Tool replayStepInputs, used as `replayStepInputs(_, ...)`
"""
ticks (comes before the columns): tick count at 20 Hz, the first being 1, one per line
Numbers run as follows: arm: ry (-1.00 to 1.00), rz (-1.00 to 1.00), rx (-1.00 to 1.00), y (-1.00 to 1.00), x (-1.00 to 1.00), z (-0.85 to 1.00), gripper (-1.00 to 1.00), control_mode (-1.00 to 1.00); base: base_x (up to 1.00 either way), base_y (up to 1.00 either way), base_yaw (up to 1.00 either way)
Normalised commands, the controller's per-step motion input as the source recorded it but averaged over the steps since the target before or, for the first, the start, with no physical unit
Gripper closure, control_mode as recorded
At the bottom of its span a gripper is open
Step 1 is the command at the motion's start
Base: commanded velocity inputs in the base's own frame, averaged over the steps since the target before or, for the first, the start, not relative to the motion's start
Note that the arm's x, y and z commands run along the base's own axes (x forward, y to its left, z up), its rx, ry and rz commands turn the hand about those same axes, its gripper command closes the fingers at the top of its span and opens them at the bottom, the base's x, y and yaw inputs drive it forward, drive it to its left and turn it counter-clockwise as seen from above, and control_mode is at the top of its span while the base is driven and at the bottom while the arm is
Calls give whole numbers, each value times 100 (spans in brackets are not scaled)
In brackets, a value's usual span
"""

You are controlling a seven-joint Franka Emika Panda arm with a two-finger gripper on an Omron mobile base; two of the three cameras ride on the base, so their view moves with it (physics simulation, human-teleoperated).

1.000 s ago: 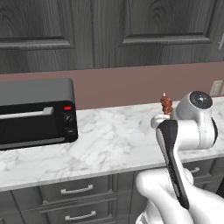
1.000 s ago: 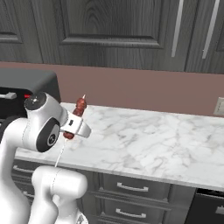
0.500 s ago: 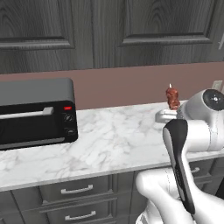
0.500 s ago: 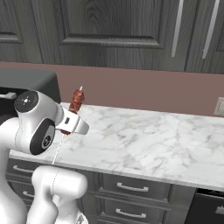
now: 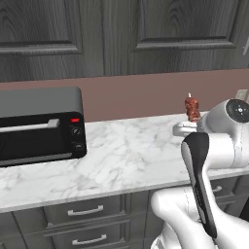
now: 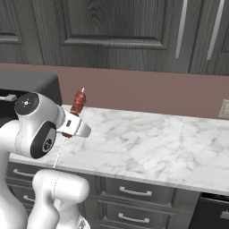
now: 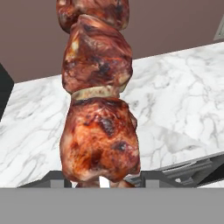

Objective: Store the kebab skewer in the freezer for long-term storage. Close the freezer door after placing the cooked food.

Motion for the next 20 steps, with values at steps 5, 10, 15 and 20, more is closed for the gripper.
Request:
replayStepInputs(5,0,0,0,0,-7,0,100,-100,0,0,0)
replayStepInputs(10,0,0,0,0,-7,0,100,100,-41,0,0)
replayStepInputs(15,0,0,0,0,0,0,100,100,-70,0,-5)
replayStepInputs(20,0,0,0,0,0,0,100,100,-52,-11,-22)
